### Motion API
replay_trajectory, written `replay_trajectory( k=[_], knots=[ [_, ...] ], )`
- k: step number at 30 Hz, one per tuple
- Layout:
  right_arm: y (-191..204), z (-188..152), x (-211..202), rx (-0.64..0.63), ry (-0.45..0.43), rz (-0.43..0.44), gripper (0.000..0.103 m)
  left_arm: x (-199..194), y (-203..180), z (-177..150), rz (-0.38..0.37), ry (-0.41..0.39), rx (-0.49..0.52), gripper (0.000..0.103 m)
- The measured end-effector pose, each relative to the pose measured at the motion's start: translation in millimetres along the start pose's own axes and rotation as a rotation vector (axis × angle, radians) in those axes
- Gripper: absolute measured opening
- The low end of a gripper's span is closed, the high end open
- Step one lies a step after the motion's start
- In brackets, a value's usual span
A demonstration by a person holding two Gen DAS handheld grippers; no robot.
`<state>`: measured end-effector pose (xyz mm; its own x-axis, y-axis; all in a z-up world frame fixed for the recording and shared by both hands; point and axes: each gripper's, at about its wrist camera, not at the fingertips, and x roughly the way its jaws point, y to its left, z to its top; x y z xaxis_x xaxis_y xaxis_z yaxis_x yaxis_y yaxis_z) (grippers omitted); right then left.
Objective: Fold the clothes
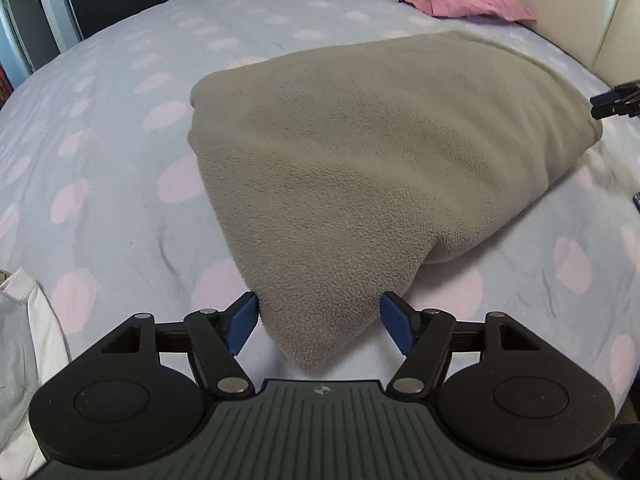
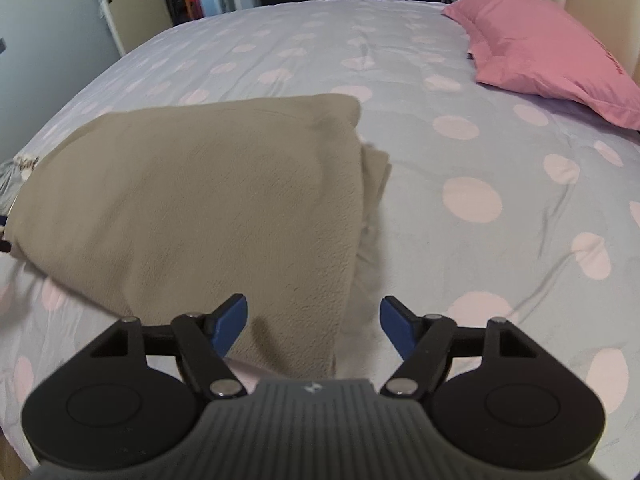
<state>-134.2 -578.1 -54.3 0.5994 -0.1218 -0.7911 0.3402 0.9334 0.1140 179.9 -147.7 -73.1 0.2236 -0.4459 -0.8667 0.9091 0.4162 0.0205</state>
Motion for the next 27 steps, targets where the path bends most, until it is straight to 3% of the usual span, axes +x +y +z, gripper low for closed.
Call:
replay_trajectory(
  k=[6, 8, 9, 10, 11, 12, 14, 19, 27],
  knots=[
    [14, 7, 14, -0.053, 0.025, -0.008, 0.071, 16, -13, 4, 0.043, 0.056, 0.045, 0.066],
    [16, 8, 20, -0.059, 0.044, -0.021, 0.055, 19, -16, 5, 0.049, 0.07, 0.051, 0.066],
    [17, 9, 22, -0.065, 0.056, -0.03, 0.049, 20, -16, 5, 0.049, 0.075, 0.049, 0.063],
    [18, 10, 24, -0.069, 0.067, -0.039, 0.036, 21, -15, 6, 0.044, 0.077, 0.046, 0.054],
    [17, 11, 25, -0.066, 0.074, -0.046, 0.03, 21, -14, 7, 0.04, 0.079, 0.042, 0.048],
    [15, 12, 25, -0.056, 0.075, -0.048, 0.027, 21, -12, 8, 0.038, 0.082, 0.034, 0.038],
    [13, 14, 24, -0.043, 0.081, -0.051, 0.019, 20, -11, 10, 0.038, 0.086, 0.025, 0.031],
    [10, 11, 30, -0.053, 0.118, -0.075, 0.013, 26, -14, 11, 0.066, 0.118, 0.06, 0.025],
    [12, 3, 50, -0.084, 0.158, -0.101, 0.012, 36, -15, 10, 0.09, 0.157, 0.087, 0.026]
  ],
)
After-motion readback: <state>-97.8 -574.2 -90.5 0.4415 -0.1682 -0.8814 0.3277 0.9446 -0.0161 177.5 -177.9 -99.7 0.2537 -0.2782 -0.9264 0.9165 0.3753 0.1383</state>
